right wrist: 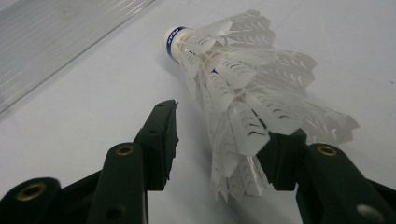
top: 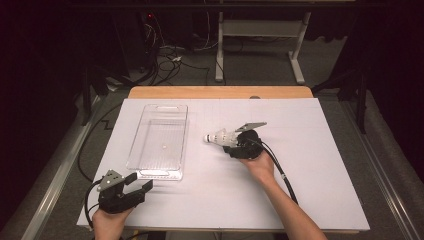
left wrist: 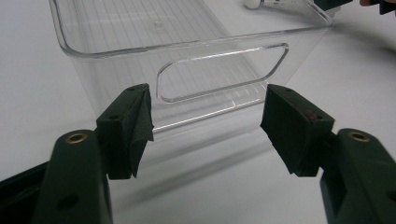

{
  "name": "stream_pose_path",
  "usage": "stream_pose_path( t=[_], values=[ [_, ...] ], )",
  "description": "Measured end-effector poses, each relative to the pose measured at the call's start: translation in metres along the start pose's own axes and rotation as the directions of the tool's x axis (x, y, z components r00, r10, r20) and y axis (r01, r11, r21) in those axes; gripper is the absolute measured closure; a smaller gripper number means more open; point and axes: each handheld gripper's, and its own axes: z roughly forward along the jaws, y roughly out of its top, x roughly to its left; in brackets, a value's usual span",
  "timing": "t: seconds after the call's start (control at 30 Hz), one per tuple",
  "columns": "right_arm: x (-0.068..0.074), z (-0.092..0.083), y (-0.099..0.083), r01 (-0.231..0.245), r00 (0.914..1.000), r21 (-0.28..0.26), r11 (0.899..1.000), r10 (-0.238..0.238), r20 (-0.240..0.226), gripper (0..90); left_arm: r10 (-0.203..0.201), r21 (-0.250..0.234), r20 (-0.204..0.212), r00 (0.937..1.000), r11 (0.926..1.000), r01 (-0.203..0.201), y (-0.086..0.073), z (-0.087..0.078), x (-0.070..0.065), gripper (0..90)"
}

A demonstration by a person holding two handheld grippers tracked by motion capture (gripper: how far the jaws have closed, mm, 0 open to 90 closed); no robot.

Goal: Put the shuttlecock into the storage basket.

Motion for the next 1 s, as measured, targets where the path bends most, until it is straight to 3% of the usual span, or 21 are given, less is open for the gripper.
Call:
stream_pose_path(
  t=[0.53, 1.0],
  values=[
    [0.0023, 0.0086, 0.0039, -0.006, 1.0000, 0.007, 1.000, 0.006, 0.006, 58.5, 0.001, 0.001, -0.002, 1.0000, 1.0000, -0.001, 0.0000, -0.0002, -0.0001, 34.3],
    [0.0051, 0.0103, 0.0043, 0.007, 1.0000, 0.008, 1.000, -0.007, 0.001, 76.0, 0.005, 0.004, -0.002, 1.0000, 1.0000, -0.005, 0.0001, 0.0000, -0.0002, 34.5]
  ],
)
